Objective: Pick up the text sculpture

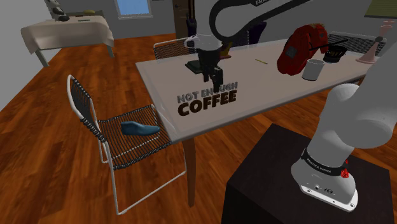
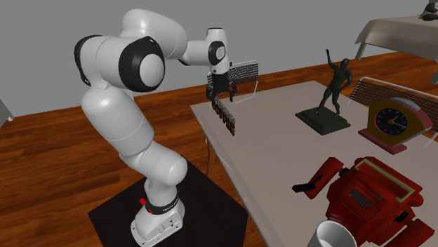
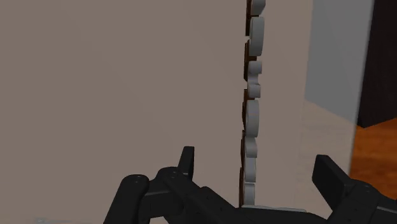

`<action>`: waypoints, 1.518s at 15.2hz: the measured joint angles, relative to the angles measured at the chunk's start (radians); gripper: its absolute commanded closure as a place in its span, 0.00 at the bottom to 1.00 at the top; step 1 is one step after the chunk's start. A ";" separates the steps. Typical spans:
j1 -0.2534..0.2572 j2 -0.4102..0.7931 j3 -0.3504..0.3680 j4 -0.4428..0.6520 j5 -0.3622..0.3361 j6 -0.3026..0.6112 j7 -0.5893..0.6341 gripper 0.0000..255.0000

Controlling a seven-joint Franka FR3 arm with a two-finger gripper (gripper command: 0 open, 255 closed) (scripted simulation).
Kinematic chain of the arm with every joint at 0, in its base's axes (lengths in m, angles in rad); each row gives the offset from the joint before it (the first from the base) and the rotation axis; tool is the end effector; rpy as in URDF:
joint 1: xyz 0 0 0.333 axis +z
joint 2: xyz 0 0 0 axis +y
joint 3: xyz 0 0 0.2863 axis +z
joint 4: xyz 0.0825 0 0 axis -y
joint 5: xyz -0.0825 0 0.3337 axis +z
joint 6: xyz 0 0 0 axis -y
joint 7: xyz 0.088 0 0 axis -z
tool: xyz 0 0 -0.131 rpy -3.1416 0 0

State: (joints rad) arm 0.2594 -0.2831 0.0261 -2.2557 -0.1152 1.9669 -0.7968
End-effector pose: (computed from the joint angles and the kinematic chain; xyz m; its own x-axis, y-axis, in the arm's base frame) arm 0.4116 0.1108 0.4454 0.4315 0.8979 -0.0867 0.9017 -0.4262 0.0730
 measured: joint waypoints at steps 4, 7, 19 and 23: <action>0.008 0.025 0.003 -0.025 -0.004 0.054 -0.021 0.00; 0.007 0.038 0.003 -0.055 -0.007 0.097 -0.018 0.00; 0.007 0.046 0.002 -0.066 -0.009 0.116 -0.016 1.00; 0.007 0.029 0.002 -0.041 -0.006 0.075 -0.023 1.00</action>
State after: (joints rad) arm 0.2666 -0.2545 0.0280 -2.2971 -0.1210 2.0416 -0.8193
